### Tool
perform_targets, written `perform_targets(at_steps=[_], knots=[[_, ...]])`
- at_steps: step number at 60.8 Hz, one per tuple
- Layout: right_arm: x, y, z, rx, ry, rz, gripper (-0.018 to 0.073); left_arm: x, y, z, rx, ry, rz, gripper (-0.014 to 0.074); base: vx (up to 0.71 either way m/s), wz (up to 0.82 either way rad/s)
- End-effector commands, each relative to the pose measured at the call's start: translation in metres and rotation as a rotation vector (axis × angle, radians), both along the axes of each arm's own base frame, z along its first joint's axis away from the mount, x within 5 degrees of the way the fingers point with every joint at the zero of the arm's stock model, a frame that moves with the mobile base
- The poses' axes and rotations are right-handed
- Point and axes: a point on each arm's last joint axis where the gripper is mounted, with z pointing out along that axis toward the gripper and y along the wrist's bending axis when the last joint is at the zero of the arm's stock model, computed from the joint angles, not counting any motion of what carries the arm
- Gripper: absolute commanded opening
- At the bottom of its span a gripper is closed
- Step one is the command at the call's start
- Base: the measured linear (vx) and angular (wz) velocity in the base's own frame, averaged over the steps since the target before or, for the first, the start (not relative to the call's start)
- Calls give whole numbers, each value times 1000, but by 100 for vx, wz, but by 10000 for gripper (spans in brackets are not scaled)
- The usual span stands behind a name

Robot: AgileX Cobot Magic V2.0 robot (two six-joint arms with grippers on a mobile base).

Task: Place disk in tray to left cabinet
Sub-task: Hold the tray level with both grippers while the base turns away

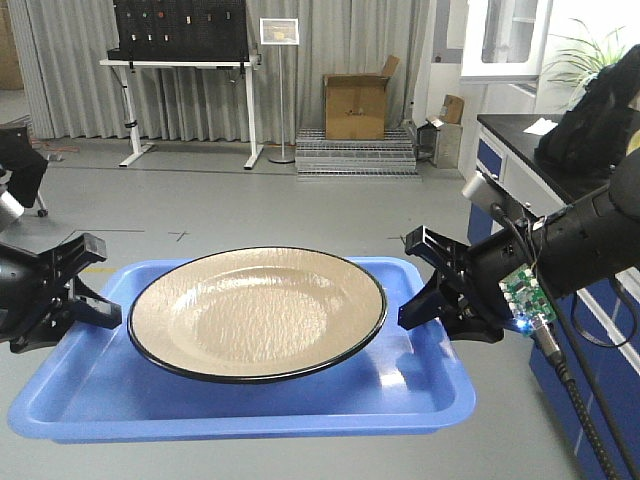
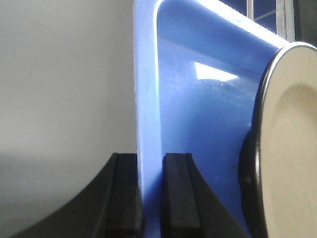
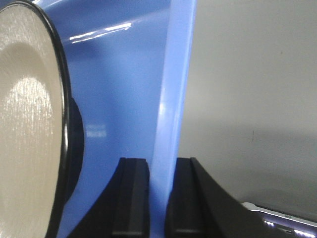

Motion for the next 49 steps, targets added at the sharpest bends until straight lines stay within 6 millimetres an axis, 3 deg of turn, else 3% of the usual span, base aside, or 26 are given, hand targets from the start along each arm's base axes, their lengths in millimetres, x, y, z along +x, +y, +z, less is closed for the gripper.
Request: perform_targets(at_steps=[1, 49], knots=[[-14, 12, 40, 179, -94, 9, -3, -13, -14, 35, -156, -82, -14, 0, 58, -1], [-14, 12, 40, 179, -94, 9, -3, -13, -14, 35, -156, -83, -13, 0, 60, 2]])
